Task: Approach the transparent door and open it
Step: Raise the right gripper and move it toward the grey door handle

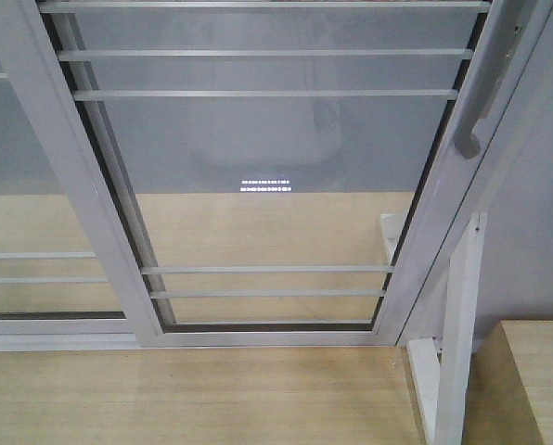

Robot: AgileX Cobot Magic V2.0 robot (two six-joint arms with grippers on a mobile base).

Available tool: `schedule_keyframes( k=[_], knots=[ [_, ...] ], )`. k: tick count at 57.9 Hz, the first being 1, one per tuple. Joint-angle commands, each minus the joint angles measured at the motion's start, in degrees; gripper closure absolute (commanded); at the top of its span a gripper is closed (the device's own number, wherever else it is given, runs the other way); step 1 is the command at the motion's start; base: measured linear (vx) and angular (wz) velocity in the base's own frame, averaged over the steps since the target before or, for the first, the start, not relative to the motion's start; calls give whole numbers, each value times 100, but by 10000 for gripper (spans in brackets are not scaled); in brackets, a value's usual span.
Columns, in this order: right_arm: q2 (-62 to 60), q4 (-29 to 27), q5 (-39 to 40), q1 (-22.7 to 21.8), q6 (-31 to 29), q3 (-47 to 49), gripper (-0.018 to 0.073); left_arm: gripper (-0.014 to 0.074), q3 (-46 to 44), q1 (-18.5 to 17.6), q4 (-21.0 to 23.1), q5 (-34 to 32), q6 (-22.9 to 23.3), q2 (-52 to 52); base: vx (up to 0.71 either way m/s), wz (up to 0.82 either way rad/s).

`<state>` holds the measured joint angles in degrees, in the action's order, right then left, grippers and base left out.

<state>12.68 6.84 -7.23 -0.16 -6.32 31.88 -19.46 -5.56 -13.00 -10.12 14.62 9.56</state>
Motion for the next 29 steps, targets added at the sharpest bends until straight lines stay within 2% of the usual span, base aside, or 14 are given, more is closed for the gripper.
schedule_keyframes(
  k=[1, 11, 29],
  knots=[
    [723, 335, 339, -29, -267, 622, 564, 600, -709, -17, 37, -233, 26, 699, 0, 0],
    [1879, 450, 370, -29, -278, 757, 564, 599, -978, -17, 37, -265, 33, 1866, 0, 0],
    [3579, -302, 234, -29, -108, 757, 545, 593, -967, -17, 49, -141, 52, 3278, 0, 0]
  ],
)
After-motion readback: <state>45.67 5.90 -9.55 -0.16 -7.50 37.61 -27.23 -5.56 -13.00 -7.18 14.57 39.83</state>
